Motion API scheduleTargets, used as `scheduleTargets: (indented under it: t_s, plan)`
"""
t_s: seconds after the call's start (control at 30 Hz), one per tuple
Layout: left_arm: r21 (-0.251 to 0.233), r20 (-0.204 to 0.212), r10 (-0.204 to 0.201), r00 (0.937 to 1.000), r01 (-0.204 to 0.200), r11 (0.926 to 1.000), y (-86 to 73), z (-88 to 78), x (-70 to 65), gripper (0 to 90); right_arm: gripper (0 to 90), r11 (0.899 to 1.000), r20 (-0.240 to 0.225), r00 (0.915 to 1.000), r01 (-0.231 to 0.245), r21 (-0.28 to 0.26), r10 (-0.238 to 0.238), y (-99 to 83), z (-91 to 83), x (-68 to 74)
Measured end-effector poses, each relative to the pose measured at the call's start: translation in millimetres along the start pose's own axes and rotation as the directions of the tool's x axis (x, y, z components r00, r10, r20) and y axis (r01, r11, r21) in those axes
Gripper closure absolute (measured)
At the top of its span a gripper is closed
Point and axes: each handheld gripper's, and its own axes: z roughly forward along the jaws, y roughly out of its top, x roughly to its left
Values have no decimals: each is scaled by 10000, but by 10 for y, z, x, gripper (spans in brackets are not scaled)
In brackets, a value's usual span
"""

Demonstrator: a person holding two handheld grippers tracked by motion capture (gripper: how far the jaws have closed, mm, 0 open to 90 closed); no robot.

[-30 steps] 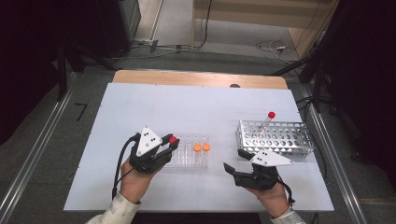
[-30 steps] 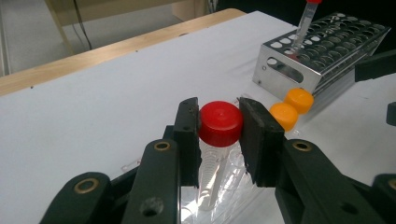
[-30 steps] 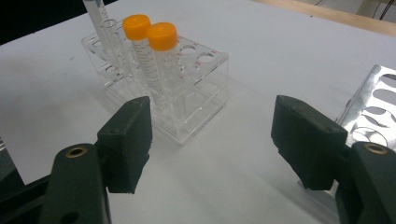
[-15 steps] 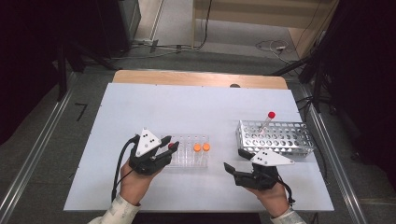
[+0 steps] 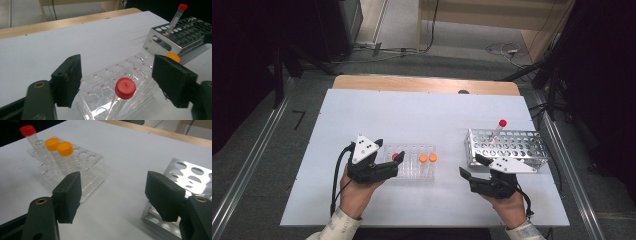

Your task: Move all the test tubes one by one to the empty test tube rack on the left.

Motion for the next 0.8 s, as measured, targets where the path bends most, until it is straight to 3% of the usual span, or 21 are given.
scheduleTargets:
  t_s: [0.27,0.4,0.6,0.8]
  plan:
    - [-122,-138,79,9999,-81,9999,2,0,-20,202,282,9990,1270,9909,-431,-153,447,52,-29,-275]
    - [-120,-175,32,9998,-34,9999,1,-1,-13,198,282,9980,2041,9770,-575,-260,616,66,-10,-422]
    - [-173,-194,70,9998,-74,9998,1,-2,-25,200,291,9955,2832,9545,-856,-397,934,79,38,-617]
    - [-186,-238,161,9996,-165,9997,-1,4,-35,201,323,9930,3261,9380,-1082,-465,1174,64,89,-777]
